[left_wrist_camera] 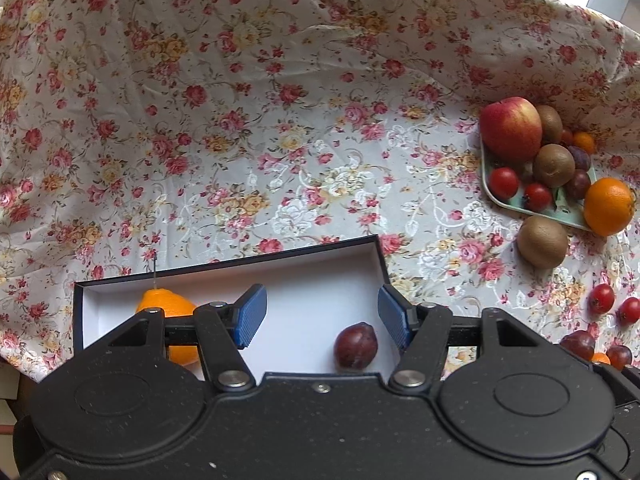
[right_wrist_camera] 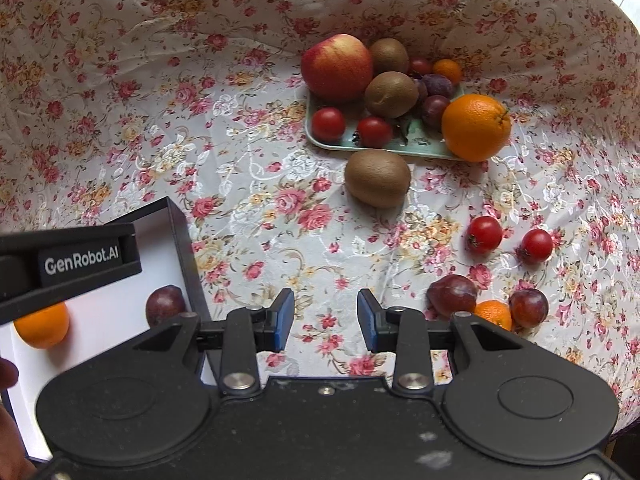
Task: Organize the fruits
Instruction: 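Withdraw both grippers from the box toward the loose fruit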
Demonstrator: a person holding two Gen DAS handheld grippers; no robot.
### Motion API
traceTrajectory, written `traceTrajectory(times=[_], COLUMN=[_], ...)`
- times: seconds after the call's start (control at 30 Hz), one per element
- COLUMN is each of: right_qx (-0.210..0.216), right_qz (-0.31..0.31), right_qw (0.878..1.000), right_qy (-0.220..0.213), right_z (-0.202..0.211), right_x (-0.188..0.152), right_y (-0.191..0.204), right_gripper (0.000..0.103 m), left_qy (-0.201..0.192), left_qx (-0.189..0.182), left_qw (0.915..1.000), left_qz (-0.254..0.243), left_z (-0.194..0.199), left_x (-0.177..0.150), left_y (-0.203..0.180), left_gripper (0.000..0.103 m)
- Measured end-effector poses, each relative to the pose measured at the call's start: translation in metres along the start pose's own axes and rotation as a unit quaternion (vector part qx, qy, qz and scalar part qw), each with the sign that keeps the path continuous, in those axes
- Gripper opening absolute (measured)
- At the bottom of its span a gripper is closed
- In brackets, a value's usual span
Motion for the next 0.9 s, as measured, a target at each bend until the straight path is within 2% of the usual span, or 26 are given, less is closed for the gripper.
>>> traceTrajectory(times=[0.9], right_qx=[-0.066], right_qz=[-0.088], right_qw=[0.994], right_qy=[0.028], right_z=[-0.006], right_x=[-0.01], right_y=[-0.151], right_gripper=[0.036], left_qy=[0.032], left_qx=[-0.066], left_qw=[0.9941], left_qz=[-0.08], left_z=[0.002], left_x=[-0.012], left_y=[-0.144], left_gripper=[0.065])
Point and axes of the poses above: each gripper's, at about its wrist camera, not at the fingertips, and z roughly against the way its jaws point, y to its left, x to its top, the point moved 4 cm from there along -z, roughly the way its jaws point, and after that the axes turned 7 degrees about -y, right-handed, at the moved point
